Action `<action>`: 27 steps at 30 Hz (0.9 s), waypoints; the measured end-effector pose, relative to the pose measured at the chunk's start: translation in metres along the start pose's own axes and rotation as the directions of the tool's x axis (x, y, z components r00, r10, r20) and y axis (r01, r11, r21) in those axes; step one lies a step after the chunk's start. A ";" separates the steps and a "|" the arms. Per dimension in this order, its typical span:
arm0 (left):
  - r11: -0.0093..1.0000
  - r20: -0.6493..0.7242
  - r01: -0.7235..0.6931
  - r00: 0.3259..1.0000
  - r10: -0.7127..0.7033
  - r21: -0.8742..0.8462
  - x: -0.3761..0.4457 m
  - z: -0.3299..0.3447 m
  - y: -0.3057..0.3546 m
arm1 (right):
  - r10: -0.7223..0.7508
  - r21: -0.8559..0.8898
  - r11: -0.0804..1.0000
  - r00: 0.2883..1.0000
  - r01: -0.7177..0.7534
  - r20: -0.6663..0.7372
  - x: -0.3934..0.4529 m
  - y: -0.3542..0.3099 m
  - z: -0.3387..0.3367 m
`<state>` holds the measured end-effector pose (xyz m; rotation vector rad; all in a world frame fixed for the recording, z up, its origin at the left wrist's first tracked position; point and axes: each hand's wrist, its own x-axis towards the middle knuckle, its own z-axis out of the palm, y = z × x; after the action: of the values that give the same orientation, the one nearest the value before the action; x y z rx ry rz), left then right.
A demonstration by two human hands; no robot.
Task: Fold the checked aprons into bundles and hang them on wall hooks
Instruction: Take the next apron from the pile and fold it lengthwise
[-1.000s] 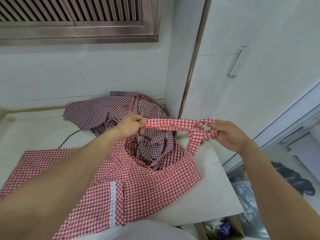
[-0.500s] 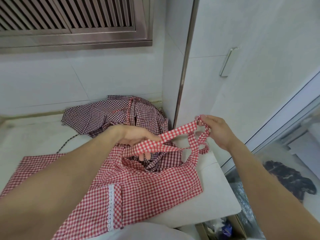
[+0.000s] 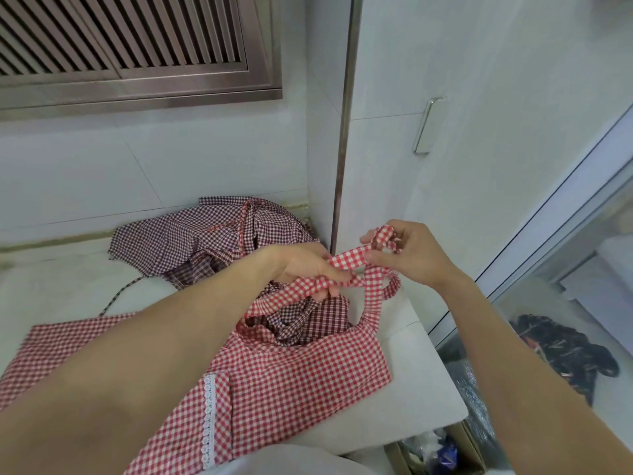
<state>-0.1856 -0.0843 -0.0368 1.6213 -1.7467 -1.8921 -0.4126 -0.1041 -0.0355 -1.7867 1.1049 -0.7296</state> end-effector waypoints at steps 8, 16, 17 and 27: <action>0.981 -0.276 -0.179 0.949 0.153 -0.072 -0.002 -0.010 -0.004 | 0.027 -0.423 0.887 0.934 -0.187 -0.356 -0.007 0.043 -0.008; 0.966 -0.384 -0.257 0.890 0.247 0.025 -0.013 -0.014 -0.001 | 0.387 0.632 0.754 0.898 -0.177 -0.210 -0.002 0.033 -0.002; 0.965 -0.393 -0.258 0.885 0.251 0.034 -0.013 -0.016 -0.002 | 0.366 0.721 0.674 0.920 -0.159 -0.139 -0.003 0.032 -0.006; 0.972 -0.183 -0.152 0.966 0.184 0.177 -0.019 -0.015 0.017 | 0.189 0.755 0.653 0.979 -0.068 -0.076 0.004 0.013 -0.002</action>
<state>-0.1757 -0.0869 -0.0091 1.5908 -1.9258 -1.4945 -0.4174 -0.1117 -0.0466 -0.9353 0.8214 -1.0560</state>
